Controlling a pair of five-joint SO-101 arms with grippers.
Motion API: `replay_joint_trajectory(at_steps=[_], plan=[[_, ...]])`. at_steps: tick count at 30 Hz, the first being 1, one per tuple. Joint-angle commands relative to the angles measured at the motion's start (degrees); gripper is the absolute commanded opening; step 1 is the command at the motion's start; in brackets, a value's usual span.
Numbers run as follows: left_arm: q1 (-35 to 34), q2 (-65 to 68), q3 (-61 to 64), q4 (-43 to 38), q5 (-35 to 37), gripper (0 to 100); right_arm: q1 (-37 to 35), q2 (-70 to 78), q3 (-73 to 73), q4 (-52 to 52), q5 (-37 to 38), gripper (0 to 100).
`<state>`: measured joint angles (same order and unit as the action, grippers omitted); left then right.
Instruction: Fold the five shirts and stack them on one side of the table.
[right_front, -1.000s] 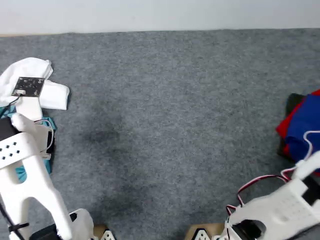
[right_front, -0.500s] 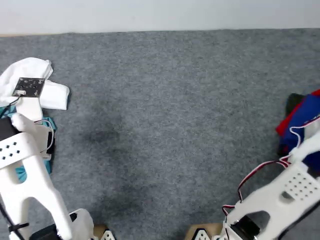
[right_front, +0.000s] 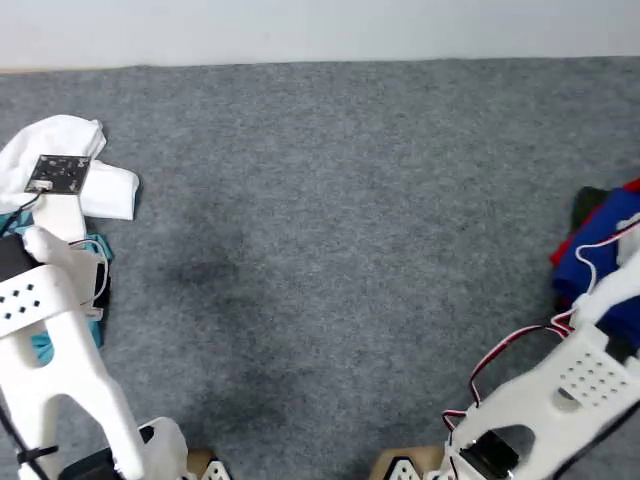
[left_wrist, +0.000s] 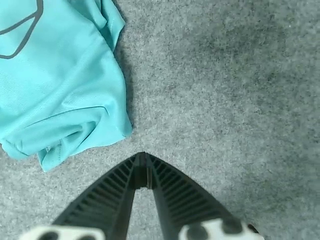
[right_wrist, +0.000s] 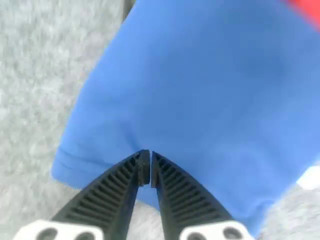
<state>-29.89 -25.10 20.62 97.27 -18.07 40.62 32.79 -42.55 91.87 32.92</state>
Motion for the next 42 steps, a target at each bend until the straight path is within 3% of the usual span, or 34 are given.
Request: replay_joint_trajectory(at_steps=[1, 11, 19, 24, 36, 42], plan=[[0.44, -1.76, -0.48, 0.35, 0.53, 0, -0.66, -4.53, -2.9, -5.41, -0.09, 1.0], [0.35, -1.76, -0.48, 0.62, 0.53, 0, 1.36, 7.78, -2.9, -24.04, 0.09, 1.0], [0.35, -1.76, -0.48, 0.62, 0.53, 0, 2.07, 13.49, -3.6, -29.14, 0.09, 1.0], [0.44, -1.76, -0.75, 0.35, 0.53, 0, 0.84, 7.78, -7.65, -22.11, -0.35, 1.0], [0.44, -1.76, -0.75, 0.7, 0.53, 0, -7.69, 0.22, -9.41, 10.24, -0.44, 1.0], [0.44, -1.76, -0.84, 1.85, 0.53, 0, -8.13, 1.01, -1.93, 10.42, -5.19, 1.0]])
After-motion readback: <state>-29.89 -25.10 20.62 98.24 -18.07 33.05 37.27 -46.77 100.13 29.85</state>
